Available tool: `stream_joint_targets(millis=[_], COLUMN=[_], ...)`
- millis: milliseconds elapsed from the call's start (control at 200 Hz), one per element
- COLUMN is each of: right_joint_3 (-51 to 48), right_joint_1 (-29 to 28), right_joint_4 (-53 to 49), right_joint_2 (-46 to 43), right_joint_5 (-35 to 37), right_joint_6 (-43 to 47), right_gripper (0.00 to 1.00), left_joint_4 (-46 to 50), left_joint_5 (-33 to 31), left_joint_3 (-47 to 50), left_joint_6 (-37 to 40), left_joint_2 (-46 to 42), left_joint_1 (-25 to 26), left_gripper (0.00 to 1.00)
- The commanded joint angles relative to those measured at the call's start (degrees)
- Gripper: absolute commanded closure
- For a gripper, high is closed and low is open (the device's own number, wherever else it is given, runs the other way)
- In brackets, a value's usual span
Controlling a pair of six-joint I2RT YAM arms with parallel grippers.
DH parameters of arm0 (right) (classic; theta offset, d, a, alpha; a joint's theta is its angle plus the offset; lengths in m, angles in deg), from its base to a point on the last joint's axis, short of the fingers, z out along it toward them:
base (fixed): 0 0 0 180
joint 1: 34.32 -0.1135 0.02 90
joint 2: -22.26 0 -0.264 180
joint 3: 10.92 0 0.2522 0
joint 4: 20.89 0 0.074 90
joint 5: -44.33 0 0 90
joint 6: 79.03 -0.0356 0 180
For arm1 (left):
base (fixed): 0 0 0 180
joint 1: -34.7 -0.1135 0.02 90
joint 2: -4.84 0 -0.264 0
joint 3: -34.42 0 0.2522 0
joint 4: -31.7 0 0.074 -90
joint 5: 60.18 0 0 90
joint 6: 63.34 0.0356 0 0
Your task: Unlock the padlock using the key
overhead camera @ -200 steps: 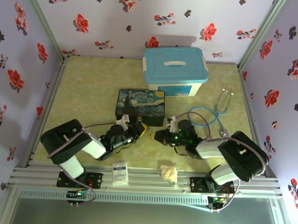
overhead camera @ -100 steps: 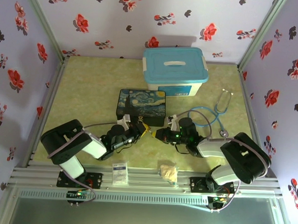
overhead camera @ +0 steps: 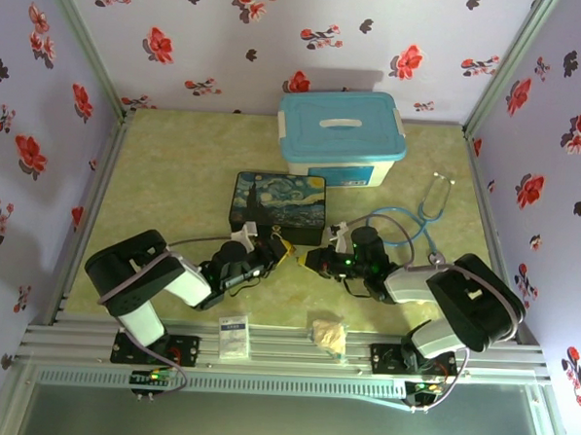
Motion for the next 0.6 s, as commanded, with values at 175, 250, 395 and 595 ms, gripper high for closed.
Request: stream_joint_targets(millis=[175,250,395,595], right_joint_3=[0.7,1.1,1.9,1.2], right_joint_1=[3.6,4.5,4.3,0.3], right_joint_4=[6.1,6.5,8.8,11.1], right_joint_2=[3.9,4.8,6.4,7.0], right_joint_5=[-0.6,-1.0,-2.6,0.4], right_joint_6=[-4.1,-4.5,-6.0,-8.0], right_gripper=[1.0,1.0,1.0,1.0], left_joint_4=[-5.8,-5.8,-5.9,-5.8], left_joint_5=[5.3,5.5,5.7,3.3], left_joint_3=[-2.7,-2.9,-3.1,-3.0], left_joint_6=[1.2,1.2,1.3,2.0], left_joint_2=[-1.1,-0.9,0.4,0.3], left_joint_1=[3.1,3.3,3.6,4.0], left_gripper=[1.0,1.0,1.0,1.0])
